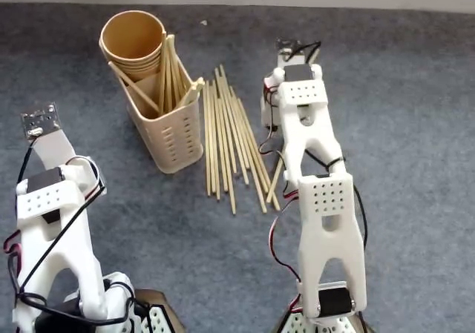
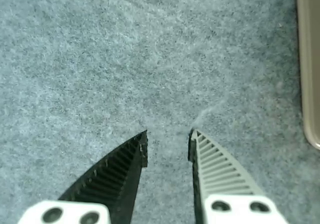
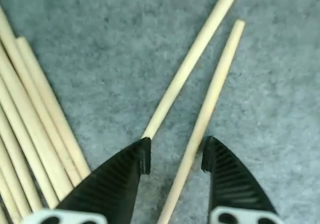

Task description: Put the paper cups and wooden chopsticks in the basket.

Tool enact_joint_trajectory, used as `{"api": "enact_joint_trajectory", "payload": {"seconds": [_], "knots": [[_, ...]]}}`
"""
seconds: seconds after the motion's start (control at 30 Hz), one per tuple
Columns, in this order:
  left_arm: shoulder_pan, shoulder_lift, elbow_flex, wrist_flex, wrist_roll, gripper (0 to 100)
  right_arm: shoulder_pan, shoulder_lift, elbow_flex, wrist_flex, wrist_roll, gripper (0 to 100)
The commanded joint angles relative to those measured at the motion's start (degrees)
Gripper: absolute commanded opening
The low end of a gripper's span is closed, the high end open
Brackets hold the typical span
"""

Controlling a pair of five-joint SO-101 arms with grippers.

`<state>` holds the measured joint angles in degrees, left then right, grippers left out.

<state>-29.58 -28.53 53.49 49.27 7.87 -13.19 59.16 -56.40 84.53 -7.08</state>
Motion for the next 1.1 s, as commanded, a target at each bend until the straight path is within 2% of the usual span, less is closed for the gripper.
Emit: {"api": "enact_joint_trajectory", "payload": {"seconds": [0.0, 0.1, 0.23, 0.47, 0.73, 1.07], "knots": [[0.92, -0.92, -0.31, -0.26, -0.53, 17, -0.84, 0.48, -0.40, 1.10, 2.37, 17.7], [0.92, -0.92, -0.31, -0.26, -0.53, 17, -1.45, 0.84, -0.40, 4.18, 3.43, 14.7], [0.92, -0.92, -0.31, -0.26, -0.53, 17, -1.36, 0.84, -0.40, 7.69, 3.43, 0.0], [0.92, -1.01, -0.31, -0.26, -0.53, 17, -3.56, -0.04, -1.36, 16.04, 4.75, 0.5], [0.92, -1.01, -0.31, -0.26, -0.53, 17, -9.01, -3.82, -12.00, 16.57, 6.42, 0.5], [0.92, -1.01, -0.31, -0.35, -0.53, 17, -9.54, -24.31, -22.37, 16.22, 6.77, 0.5]]}}
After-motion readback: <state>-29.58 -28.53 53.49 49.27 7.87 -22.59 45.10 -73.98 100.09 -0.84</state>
